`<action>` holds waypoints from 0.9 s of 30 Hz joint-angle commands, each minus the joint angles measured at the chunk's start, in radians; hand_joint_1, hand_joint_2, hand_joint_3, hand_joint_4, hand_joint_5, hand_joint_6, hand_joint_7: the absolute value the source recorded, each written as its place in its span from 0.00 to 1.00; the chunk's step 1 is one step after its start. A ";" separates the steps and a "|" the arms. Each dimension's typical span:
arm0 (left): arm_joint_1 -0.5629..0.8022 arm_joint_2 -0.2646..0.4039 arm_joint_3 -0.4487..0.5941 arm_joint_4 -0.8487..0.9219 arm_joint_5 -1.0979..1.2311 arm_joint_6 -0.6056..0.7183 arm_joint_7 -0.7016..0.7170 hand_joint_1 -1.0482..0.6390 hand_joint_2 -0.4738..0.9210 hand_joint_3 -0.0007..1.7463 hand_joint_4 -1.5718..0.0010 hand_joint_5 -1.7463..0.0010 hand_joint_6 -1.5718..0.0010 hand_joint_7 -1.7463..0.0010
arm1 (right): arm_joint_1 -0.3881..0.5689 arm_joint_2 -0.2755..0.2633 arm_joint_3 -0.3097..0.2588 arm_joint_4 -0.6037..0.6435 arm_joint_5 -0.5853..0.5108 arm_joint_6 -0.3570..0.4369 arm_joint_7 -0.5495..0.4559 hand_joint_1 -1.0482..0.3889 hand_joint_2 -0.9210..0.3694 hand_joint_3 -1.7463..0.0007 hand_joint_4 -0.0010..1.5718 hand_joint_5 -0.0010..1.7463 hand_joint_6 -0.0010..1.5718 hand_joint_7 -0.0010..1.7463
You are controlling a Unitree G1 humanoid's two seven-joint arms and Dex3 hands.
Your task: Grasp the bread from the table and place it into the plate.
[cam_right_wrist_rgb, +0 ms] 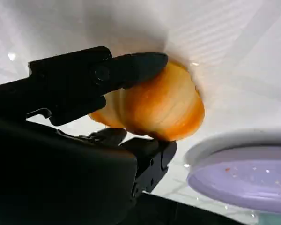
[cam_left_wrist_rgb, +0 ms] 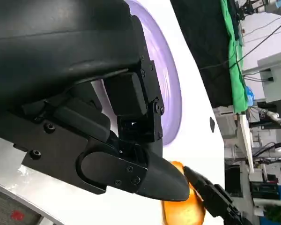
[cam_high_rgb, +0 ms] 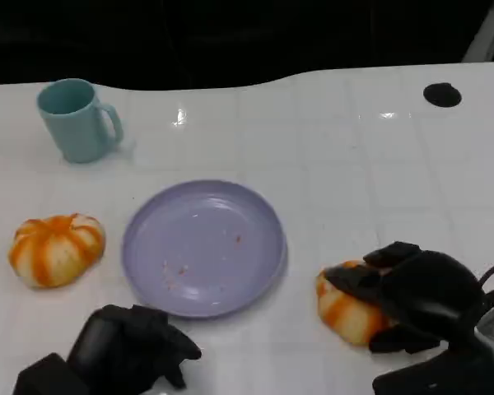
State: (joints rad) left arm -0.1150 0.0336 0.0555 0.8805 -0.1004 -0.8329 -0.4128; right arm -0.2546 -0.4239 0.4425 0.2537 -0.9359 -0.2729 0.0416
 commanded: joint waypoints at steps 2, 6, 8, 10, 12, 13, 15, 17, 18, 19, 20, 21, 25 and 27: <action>0.010 0.011 0.003 -0.012 0.007 0.004 0.018 0.00 1.00 0.09 0.20 0.36 0.11 0.70 | -0.016 0.015 0.010 0.100 0.034 -0.054 -0.142 0.55 0.04 0.65 0.51 0.99 0.48 0.75; 0.010 0.011 0.002 -0.013 0.006 0.000 0.015 0.00 1.00 0.09 0.21 0.36 0.11 0.70 | -0.020 0.020 0.007 0.122 0.060 -0.083 -0.200 0.56 0.08 0.56 0.50 1.00 0.38 0.97; 0.010 0.011 0.002 -0.013 0.009 0.002 0.019 0.00 1.00 0.09 0.21 0.36 0.11 0.70 | -0.024 0.022 0.006 0.136 0.061 -0.103 -0.253 0.57 0.11 0.55 0.50 1.00 0.38 0.97; 0.010 0.012 0.001 -0.012 0.012 0.001 0.021 0.00 1.00 0.09 0.21 0.36 0.11 0.70 | -0.028 0.025 0.006 0.151 0.058 -0.118 -0.300 0.58 0.14 0.52 0.50 1.00 0.42 0.90; 0.011 0.013 0.000 -0.012 0.016 -0.001 0.024 0.00 1.00 0.09 0.21 0.36 0.11 0.70 | -0.031 0.029 0.006 0.165 0.058 -0.130 -0.341 0.58 0.16 0.50 0.51 1.00 0.44 0.85; 0.012 0.013 0.000 -0.012 0.016 0.000 0.023 0.00 1.00 0.09 0.21 0.36 0.11 0.70 | -0.032 0.033 0.004 0.173 0.061 -0.136 -0.363 0.58 0.18 0.50 0.51 1.00 0.46 0.80; 0.013 0.012 -0.001 -0.015 0.014 0.004 0.022 0.00 1.00 0.09 0.21 0.36 0.11 0.70 | -0.033 0.042 -0.002 0.185 0.069 -0.151 -0.407 0.58 0.20 0.49 0.51 1.00 0.48 0.78; 0.012 0.012 -0.001 -0.014 0.013 0.002 0.023 0.00 1.00 0.09 0.21 0.36 0.11 0.70 | -0.034 0.052 -0.008 0.193 0.082 -0.169 -0.447 0.58 0.22 0.48 0.52 1.00 0.47 0.82; 0.011 0.012 -0.001 -0.011 0.013 0.000 0.022 0.00 1.00 0.09 0.21 0.36 0.11 0.70 | -0.033 0.059 -0.013 0.194 0.094 -0.181 -0.464 0.59 0.24 0.47 0.53 1.00 0.47 0.84; 0.010 0.012 -0.001 -0.009 0.011 -0.001 0.020 0.00 1.00 0.09 0.21 0.36 0.11 0.70 | -0.032 0.065 -0.016 0.195 0.102 -0.190 -0.477 0.60 0.26 0.45 0.54 1.00 0.44 0.92; 0.010 0.012 0.000 -0.008 0.008 0.000 0.017 0.00 1.00 0.09 0.21 0.36 0.11 0.70 | -0.031 0.073 -0.020 0.190 0.114 -0.198 -0.485 0.60 0.27 0.43 0.54 1.00 0.42 0.95; 0.009 0.012 -0.001 -0.008 0.008 0.000 0.016 0.00 1.00 0.09 0.21 0.36 0.11 0.70 | -0.031 0.078 -0.022 0.184 0.123 -0.201 -0.489 0.61 0.29 0.42 0.54 1.00 0.41 0.98; 0.009 0.012 -0.001 -0.008 0.007 0.002 0.015 0.00 1.00 0.09 0.21 0.36 0.11 0.70 | -0.040 0.110 -0.031 0.174 0.166 -0.234 -0.504 0.62 0.36 0.34 0.57 1.00 0.44 0.96; 0.009 0.013 -0.002 -0.008 0.010 -0.001 0.016 0.00 1.00 0.09 0.21 0.36 0.11 0.70 | -0.056 0.132 -0.034 0.180 0.184 -0.264 -0.516 0.63 0.39 0.31 0.58 1.00 0.44 0.96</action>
State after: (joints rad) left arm -0.1130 0.0318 0.0522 0.8714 -0.0927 -0.8327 -0.3994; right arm -0.2774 -0.3081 0.4248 0.4399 -0.7843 -0.4990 -0.4492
